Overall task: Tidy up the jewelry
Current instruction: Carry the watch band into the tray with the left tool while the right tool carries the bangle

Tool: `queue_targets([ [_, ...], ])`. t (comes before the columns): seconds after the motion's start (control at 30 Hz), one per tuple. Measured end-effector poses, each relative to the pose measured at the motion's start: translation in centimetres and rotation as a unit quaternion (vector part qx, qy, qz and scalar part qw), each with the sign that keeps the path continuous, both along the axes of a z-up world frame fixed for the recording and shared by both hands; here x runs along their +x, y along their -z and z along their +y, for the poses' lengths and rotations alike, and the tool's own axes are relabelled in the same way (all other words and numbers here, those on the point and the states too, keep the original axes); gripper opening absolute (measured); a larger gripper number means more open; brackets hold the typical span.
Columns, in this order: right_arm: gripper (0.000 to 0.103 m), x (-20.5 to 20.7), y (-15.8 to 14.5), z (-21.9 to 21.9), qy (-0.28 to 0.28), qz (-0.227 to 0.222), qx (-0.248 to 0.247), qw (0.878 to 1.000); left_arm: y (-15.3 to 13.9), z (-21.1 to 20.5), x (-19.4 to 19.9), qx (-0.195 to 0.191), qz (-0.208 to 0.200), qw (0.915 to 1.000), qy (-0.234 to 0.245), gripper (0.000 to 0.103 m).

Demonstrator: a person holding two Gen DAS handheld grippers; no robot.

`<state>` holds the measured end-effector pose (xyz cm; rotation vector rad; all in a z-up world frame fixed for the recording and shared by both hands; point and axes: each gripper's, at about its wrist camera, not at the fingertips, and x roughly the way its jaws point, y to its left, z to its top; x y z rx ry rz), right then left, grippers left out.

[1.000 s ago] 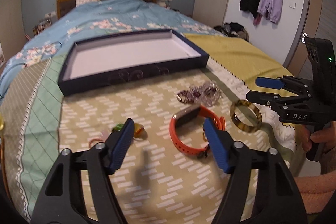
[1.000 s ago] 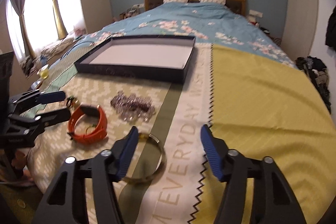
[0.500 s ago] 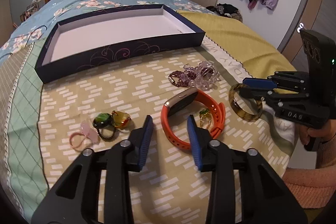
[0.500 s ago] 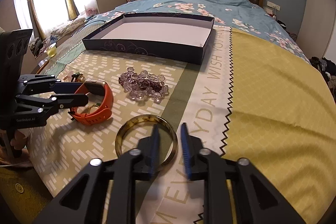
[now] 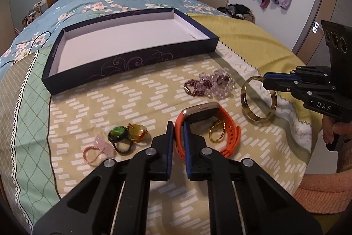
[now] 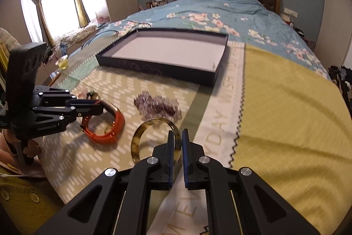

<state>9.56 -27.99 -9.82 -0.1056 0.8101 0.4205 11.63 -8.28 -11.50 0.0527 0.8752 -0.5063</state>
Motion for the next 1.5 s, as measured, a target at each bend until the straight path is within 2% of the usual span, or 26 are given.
queue_targets([
  [0.23, 0.006, 2.0, -2.2, 1.1, -0.008, -0.029, 0.013, 0.999, -3.0, 2.8, 0.9, -0.044, -0.017, 0.9988, -0.016, 0.009],
  [0.63, 0.006, 7.9, -4.7, 3.2, -0.023, -0.065, 0.022, 0.997, -6.1, 6.1, 4.4, -0.068, -0.036, 0.9954, -0.057, 0.009],
  [1.0, 0.006, 15.1, -4.3, 5.3, -0.012, -0.056, 0.000, 0.998, -7.6, 7.6, 10.2, -0.037, -0.057, 0.9921, -0.106, 0.009],
  [1.27, 0.006, 20.7, -3.1, 6.4, 0.014, -0.033, 0.000, 0.999, -7.1, 7.2, 16.4, -0.021, -0.059, 0.9911, -0.117, 0.010],
  [1.5, 0.006, 24.9, -1.2, 7.3, 0.037, 0.002, -0.005, 0.999, -5.7, 6.5, 21.8, 0.001, -0.040, 0.9916, -0.123, 0.010],
])
